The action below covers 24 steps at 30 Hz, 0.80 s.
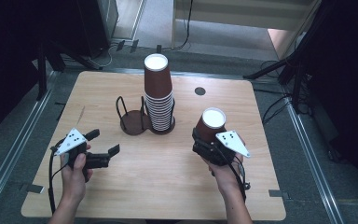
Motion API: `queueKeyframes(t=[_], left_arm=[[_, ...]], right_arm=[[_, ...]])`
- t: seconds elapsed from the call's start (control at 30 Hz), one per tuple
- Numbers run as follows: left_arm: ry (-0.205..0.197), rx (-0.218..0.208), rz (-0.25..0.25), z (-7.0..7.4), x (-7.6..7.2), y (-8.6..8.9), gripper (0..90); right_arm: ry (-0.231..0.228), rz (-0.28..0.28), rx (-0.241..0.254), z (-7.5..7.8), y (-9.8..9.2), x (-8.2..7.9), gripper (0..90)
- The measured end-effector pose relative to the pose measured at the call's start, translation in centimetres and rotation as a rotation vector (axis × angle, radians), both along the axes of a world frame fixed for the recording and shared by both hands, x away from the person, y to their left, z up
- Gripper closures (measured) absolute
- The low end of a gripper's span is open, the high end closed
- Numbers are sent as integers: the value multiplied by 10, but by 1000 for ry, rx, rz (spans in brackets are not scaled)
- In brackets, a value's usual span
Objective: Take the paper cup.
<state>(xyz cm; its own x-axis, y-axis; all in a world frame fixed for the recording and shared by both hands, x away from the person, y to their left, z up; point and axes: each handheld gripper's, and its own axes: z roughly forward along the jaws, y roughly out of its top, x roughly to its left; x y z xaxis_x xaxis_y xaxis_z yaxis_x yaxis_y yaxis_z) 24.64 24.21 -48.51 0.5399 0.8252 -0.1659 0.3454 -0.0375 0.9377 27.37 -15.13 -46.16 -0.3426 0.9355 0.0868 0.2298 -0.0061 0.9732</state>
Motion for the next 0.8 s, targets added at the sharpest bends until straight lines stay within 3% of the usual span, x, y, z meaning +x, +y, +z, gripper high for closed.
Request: queueKeyframes(t=[0.3,0.4,0.47,0.67,0.8], left_arm=[[-16,-5,-51,11,3,-23,0],[-12,23,-89,13,3,-33,0],[-16,36,-109,14,2,-38,0],[-13,13,-180,21,-1,-48,0],[-5,42,-216,24,-3,-58,0]], right_arm=[[11,-3,-46,-17,14,-3,132],[18,2,-65,-22,18,-4,133],[9,1,-101,-25,20,-6,133],[3,17,-173,-35,31,-9,132],[-12,37,-236,-41,42,-13,132]])
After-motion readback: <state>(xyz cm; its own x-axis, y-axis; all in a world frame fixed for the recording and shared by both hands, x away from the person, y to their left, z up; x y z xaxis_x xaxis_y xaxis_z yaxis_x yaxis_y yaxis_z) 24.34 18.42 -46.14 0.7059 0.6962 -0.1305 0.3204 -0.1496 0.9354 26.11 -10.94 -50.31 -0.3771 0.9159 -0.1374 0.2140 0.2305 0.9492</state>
